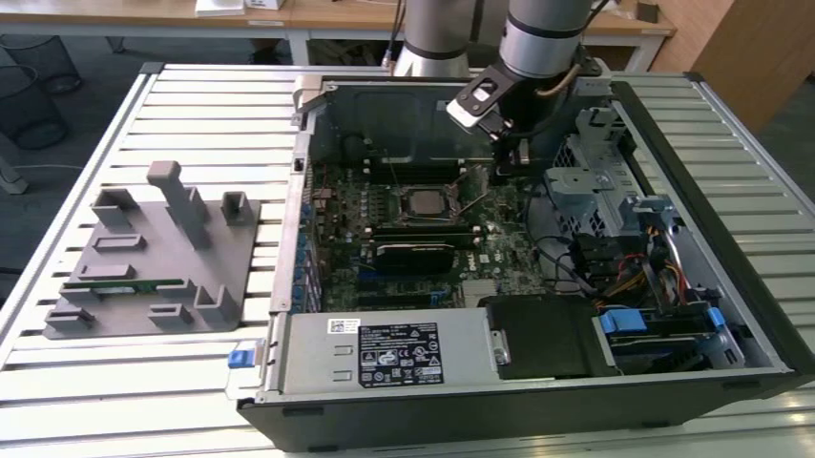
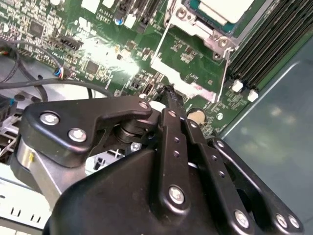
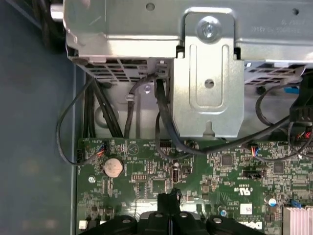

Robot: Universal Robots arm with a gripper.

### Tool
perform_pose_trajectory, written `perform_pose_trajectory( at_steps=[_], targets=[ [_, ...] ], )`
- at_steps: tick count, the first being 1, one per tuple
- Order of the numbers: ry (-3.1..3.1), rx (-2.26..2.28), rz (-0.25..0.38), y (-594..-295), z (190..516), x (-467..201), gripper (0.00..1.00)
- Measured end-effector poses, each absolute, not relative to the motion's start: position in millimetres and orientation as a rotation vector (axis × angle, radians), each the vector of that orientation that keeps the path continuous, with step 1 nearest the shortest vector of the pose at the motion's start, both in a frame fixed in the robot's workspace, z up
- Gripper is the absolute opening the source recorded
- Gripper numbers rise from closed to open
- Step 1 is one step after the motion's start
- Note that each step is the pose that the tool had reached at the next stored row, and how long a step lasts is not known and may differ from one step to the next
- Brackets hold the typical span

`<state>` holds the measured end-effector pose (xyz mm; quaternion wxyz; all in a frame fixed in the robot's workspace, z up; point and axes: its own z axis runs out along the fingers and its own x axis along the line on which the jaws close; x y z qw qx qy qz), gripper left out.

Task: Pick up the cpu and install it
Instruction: 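Close the cpu cover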

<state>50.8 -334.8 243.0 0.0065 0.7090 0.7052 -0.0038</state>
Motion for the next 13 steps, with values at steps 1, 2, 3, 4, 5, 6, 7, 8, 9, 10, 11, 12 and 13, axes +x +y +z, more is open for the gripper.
perform_pose_trajectory(
  at_steps=[1, 2, 3, 4, 5, 6, 7, 8, 9, 10, 11, 12, 13],
  targets=[
    [2.206, 2.218, -0.012, -334.5, 242.8, 49.6, 0.11],
    [2.206, 2.218, -0.012, -334.3, 242.8, 48.0, 0.11],
    [2.206, 2.218, -0.012, -334.1, 242.7, 46.3, 0.11],
    [2.206, 2.218, -0.012, -333.8, 242.7, 44.3, 0.11],
    [2.206, 2.218, -0.012, -333.5, 242.6, 42.0, 0.11],
    [2.206, 2.218, -0.012, -333.2, 242.5, 39.9, 0.11],
    [2.206, 2.218, -0.012, -333.0, 242.5, 37.9, 0.11],
    [2.206, 2.218, -0.012, -332.8, 242.5, 35.8, 0.11],
    [2.206, 2.218, -0.012, -332.7, 242.4, 33.8, 0.11],
    [2.206, 2.218, -0.012, -332.7, 242.5, 32.0, 0.11],
    [2.206, 2.218, -0.012, -332.7, 242.4, 30.7, 0.11],
    [2.206, 2.218, -0.012, -332.7, 242.4, 30.2, 0.11],
    [2.206, 2.218, -0.012, -332.7, 242.4, 30.1, 0.11]
  ],
)
